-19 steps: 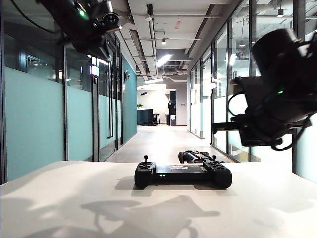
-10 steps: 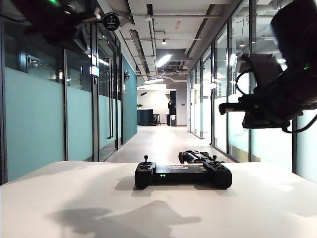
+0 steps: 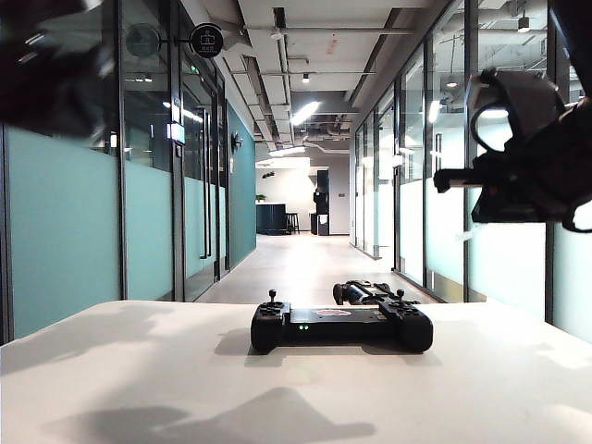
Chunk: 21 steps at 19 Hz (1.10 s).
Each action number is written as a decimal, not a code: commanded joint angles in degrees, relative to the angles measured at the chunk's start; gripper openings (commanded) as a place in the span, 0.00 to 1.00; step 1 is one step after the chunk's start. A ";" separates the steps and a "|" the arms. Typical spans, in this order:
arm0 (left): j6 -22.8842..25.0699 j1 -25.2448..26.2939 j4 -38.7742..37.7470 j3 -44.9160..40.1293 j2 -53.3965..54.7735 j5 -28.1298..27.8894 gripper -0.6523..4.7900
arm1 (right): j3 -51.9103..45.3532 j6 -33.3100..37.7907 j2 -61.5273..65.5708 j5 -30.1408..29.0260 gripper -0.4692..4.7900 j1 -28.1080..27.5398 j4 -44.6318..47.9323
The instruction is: Push the left joystick on the remote control sitting on the white table backward to make the robot dog back up in a straight line until it returns close to you.
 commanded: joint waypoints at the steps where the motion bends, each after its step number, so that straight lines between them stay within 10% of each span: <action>1: 1.20 0.04 4.83 -7.41 -3.19 -1.31 0.11 | 0.09 -0.96 -0.57 -0.17 0.08 0.07 -0.20; 21: 0.35 0.09 2.86 -14.93 -5.35 -2.05 0.11 | 0.07 -1.42 -5.31 -4.20 0.08 0.07 -7.08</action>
